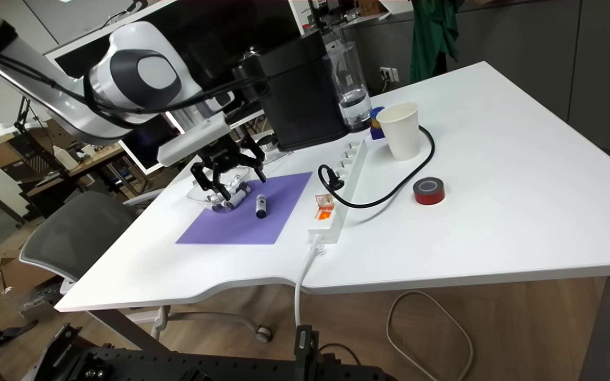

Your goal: Put the bottle on the table inside the clear container on the left

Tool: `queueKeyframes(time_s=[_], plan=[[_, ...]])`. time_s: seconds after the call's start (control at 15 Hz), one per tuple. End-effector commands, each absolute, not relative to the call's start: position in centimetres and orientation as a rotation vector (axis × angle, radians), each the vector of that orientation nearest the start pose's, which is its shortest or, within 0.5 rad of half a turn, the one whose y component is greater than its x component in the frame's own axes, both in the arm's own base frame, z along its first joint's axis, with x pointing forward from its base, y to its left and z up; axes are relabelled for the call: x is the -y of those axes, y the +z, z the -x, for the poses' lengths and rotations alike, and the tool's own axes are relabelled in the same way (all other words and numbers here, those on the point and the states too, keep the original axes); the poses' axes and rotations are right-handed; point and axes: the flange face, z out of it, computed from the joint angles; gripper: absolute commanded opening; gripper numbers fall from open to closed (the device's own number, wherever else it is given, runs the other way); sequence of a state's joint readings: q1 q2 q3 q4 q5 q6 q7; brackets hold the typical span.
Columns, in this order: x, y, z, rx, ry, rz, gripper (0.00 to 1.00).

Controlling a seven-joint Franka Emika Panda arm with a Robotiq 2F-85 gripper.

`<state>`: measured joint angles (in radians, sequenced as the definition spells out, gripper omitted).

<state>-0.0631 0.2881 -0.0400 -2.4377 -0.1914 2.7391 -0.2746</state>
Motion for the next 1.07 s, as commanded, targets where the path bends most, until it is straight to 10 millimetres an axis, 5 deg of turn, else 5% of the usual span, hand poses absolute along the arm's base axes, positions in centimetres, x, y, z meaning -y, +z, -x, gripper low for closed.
queueKeyframes(time_s=[0.0, 0.47, 0.53, 0.6, 1.0], plan=[[4.9, 16.7, -50.2, 0.640, 0.041, 3.202, 1.00], [4.6, 13.3, -52.3, 0.749, 0.075, 3.185, 1.00], [4.3, 13.0, -52.5, 0.764, 0.076, 3.177, 0.75], [4.1, 12.8, -52.8, 0.778, 0.076, 3.172, 0.75], [3.4, 12.1, -53.7, 0.828, 0.068, 3.141, 0.31]])
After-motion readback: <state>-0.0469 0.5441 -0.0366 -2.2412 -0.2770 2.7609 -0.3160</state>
